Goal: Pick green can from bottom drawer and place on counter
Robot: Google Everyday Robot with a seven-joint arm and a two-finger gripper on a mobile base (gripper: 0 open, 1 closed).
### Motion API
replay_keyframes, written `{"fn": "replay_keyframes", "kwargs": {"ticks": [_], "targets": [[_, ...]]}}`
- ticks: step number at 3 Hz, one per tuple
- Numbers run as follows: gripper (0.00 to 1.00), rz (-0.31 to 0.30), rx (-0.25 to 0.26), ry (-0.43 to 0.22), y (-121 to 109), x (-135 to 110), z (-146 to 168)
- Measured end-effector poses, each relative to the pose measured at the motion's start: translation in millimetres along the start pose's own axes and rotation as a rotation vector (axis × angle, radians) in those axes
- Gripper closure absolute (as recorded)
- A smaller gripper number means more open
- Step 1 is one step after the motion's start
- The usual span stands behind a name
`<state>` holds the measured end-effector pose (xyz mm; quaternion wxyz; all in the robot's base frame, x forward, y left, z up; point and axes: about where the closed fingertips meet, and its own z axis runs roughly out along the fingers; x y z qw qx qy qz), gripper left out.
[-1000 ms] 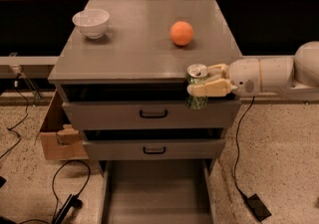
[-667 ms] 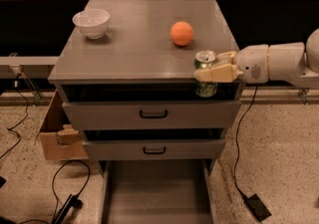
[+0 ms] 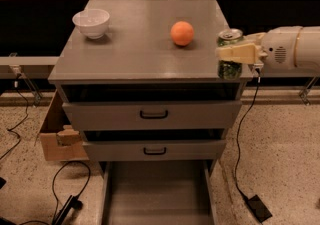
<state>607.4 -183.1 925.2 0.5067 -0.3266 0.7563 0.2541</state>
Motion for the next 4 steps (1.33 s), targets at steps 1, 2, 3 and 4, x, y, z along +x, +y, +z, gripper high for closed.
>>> {"fn": "replay_keyframes", "kwargs": {"ticks": [1, 2, 3, 4], "targets": [[1.00, 0.015, 0.093, -0.058, -18, 6, -6], [1.00, 0.017, 0.129, -0.125, -34, 17, 7], [1.00, 0.020, 0.143, -0.171, -43, 25, 24], [1.00, 0.025, 0.145, -0.181, -45, 27, 29]]}}
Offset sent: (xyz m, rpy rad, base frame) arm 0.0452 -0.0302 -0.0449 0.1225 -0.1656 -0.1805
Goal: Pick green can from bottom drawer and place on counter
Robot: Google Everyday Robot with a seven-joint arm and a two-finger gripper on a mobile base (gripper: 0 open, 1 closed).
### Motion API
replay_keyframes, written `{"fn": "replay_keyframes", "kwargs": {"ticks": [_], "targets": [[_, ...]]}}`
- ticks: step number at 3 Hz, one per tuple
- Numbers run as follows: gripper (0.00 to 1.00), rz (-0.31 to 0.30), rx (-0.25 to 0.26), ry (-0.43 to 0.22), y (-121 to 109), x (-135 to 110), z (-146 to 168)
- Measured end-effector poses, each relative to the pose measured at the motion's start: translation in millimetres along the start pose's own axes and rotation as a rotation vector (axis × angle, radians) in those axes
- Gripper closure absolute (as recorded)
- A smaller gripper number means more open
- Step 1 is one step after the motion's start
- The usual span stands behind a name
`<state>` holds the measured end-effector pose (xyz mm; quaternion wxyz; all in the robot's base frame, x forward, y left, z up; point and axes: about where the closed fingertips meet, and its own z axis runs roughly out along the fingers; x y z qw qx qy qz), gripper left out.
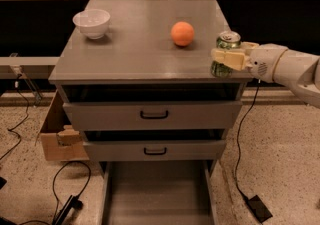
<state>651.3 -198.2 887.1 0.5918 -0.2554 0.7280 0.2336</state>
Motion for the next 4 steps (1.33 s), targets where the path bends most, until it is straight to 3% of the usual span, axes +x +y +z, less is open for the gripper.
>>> {"fn": "replay_keyframes", "kwargs": {"ticks": [4], "targets": [[0.13, 0.000, -0.001, 0.000, 0.5, -0.8, 0.4]]}}
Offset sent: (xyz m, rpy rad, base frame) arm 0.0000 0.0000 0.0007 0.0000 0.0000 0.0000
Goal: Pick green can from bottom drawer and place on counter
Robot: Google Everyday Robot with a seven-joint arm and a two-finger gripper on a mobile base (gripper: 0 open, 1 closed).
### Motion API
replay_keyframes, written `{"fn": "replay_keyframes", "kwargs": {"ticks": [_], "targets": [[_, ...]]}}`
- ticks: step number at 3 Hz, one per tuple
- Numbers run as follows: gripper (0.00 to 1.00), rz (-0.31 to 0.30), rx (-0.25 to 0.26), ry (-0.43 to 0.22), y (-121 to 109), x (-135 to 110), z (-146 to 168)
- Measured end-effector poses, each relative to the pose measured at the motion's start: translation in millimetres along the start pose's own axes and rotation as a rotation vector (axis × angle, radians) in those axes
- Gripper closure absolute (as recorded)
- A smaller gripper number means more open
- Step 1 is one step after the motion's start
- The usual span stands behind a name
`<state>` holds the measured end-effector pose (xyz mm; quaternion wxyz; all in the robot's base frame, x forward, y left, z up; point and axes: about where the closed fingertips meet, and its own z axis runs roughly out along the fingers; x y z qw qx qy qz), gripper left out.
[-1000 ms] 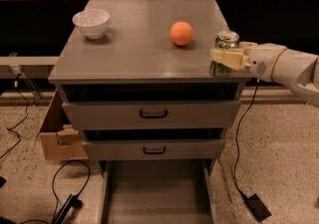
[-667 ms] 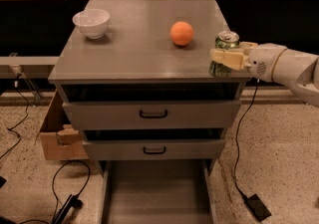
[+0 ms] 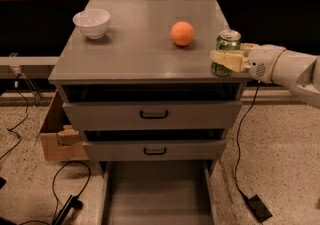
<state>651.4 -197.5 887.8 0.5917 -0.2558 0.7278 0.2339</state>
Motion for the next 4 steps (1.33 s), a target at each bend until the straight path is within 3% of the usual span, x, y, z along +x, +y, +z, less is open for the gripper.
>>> {"fn": "replay_keyframes", "kwargs": {"ticks": [1, 2, 3, 4], "targets": [[0.00, 0.000, -0.004, 0.000, 2, 0, 2], [0.00, 0.000, -0.004, 0.000, 2, 0, 2], [0.00, -0.037, 0.021, 0.005, 2, -13, -2], [0.00, -0.152, 0.029, 0.053, 6, -63, -25]]}}
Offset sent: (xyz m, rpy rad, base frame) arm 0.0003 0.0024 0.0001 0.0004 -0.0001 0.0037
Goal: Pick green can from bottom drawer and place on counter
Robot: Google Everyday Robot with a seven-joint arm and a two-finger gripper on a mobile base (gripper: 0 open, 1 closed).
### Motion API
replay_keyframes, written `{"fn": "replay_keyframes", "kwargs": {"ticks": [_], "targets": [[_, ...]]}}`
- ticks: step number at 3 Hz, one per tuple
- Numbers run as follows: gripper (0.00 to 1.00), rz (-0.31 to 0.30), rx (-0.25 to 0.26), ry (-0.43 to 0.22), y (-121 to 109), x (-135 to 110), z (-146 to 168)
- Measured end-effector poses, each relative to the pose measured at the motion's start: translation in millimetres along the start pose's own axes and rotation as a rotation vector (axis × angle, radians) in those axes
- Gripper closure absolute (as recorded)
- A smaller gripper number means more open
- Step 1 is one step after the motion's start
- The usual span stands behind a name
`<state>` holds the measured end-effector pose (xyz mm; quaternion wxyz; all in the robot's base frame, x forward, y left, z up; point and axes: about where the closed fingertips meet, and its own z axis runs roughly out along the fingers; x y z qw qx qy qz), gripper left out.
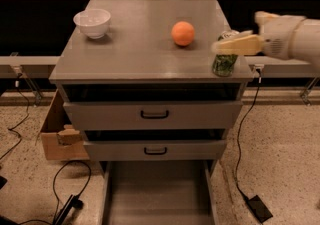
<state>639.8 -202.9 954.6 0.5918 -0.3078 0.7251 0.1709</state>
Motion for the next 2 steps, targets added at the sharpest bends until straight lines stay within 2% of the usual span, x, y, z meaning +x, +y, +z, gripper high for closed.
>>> {"fn": "replay_keyframes", "kwargs": {"ticks": [1, 2], "targets": [[0.00, -0.115, 0.061, 0.151, -8, -21, -59], [0.00, -0.211, 0.173, 0.310, 3, -30, -131]]}}
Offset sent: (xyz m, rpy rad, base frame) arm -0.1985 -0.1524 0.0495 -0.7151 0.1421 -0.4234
